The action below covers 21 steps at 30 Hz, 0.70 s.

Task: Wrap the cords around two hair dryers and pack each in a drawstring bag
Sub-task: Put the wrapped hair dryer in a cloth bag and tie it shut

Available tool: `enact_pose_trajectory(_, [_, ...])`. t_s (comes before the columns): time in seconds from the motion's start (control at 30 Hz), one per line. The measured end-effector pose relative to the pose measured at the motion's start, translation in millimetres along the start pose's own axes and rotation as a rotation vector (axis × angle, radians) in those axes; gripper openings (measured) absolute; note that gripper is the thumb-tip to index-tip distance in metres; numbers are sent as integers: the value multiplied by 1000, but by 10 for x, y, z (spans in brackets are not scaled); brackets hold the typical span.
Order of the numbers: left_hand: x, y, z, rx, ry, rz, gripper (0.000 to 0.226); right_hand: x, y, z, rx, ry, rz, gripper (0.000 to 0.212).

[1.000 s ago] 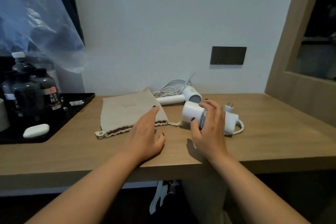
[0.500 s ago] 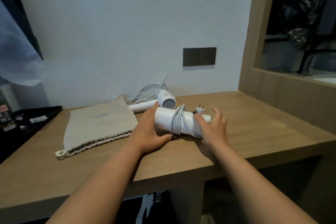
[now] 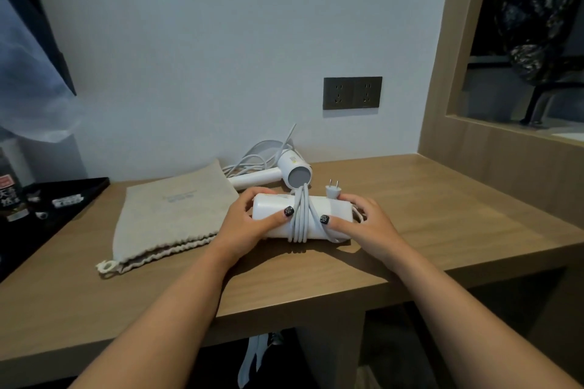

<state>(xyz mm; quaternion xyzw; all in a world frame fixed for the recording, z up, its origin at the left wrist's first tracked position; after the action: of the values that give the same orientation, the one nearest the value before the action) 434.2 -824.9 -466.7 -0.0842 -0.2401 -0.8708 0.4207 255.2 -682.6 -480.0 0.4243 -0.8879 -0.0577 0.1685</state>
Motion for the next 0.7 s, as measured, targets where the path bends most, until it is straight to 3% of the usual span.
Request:
enact_pose_trajectory(0.3, [-136, 142, 22, -276, 58, 19, 51, -108, -65, -22, 615, -160, 276, 66])
enact_pose_trajectory(0.47, [-166, 292, -25, -440, 92, 82, 70, -177, -315, -103, 959, -326, 30, 55])
enact_pose_trajectory(0.53, [-195, 329, -48, -459, 91, 94, 74, -201, -356, -115, 1035, -345, -37, 67])
enact_pose_trajectory(0.63, [-241, 365, -70, -434, 89, 111, 73, -231, -432, -98, 1100, -390, -104, 102])
enact_pose_trajectory(0.7, [-258, 387, -78, -399, 73, 118, 69, -268, -473, -134, 1060, -396, -109, 95])
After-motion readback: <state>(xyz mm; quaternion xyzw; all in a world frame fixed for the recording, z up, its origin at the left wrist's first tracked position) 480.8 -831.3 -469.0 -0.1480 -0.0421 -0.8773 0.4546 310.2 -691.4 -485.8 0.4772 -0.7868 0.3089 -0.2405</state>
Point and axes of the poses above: each hand's wrist, its own x-axis towards the middle knuckle, its own y-axis out of the back of the hand, z = x × y, the point moved 5 cm from there along x, towards the middle knuckle, and after that the axes turned 11 degrees about x, right-handed, at the moved point
